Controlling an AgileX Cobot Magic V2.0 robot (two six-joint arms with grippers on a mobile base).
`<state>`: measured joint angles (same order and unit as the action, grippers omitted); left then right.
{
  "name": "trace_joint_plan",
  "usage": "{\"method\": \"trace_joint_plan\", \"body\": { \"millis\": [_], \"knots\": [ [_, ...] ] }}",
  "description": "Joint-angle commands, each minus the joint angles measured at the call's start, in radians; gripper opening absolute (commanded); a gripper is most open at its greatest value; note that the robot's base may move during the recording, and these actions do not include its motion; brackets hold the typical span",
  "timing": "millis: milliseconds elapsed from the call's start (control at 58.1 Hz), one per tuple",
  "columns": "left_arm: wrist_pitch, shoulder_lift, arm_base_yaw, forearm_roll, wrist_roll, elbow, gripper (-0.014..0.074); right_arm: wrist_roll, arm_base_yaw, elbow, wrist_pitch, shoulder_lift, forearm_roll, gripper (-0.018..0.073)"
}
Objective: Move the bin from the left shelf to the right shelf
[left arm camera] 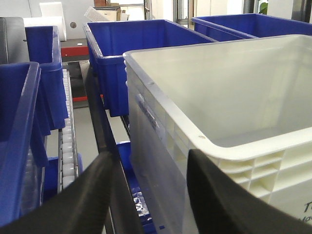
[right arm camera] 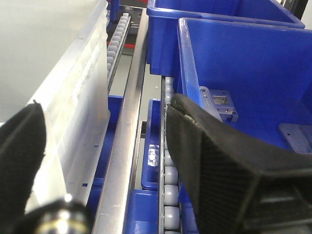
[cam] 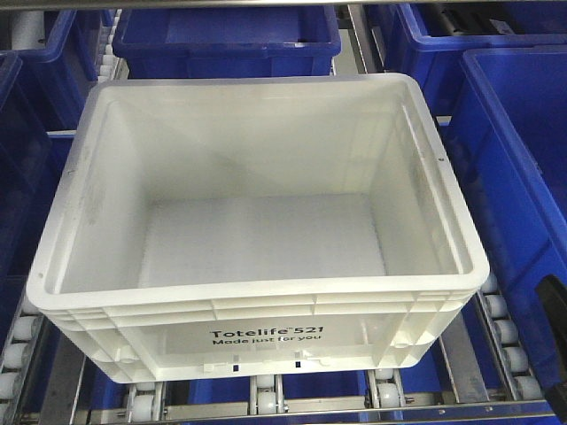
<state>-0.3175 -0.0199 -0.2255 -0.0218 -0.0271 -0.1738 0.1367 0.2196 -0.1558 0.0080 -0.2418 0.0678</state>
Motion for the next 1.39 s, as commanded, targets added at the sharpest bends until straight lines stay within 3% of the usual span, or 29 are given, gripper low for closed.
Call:
{"method": "trace_joint_plan", "body": {
  "millis": [0, 138, 241, 396, 447, 1376],
  "knots": [
    [0.084, -0.006, -0.004, 0.002, -0.002, -0.024, 0.0349, 0.005, -0.001, -0.029, -0.083, -0.015, -0.006, 0.0477],
    [0.083, -0.006, -0.004, 0.002, -0.002, -0.024, 0.0337, 0.005, -0.001, -0.029, -0.081, -0.015, -0.006, 0.0477],
    [0.082, -0.006, -0.004, 0.002, -0.002, -0.024, 0.0252, 0.005, -0.001, -0.029, -0.086, -0.015, -0.006, 0.0412],
    [0.081, -0.006, -0.004, 0.002, -0.002, -0.024, 0.0004, 0.008, -0.001, -0.029, -0.071, -0.015, -0.006, 0.0083],
    [0.082, -0.006, -0.004, 0.002, -0.001, -0.024, -0.0009, 0.015, -0.001, -0.029, -0.067, -0.015, -0.005, -0.0015],
    [0.067, -0.009, -0.004, 0.008, -0.014, -0.024, -0.0008, 0.019, -0.001, -0.029, -0.066, -0.015, -0.006, -0.0008]
  ]
}}
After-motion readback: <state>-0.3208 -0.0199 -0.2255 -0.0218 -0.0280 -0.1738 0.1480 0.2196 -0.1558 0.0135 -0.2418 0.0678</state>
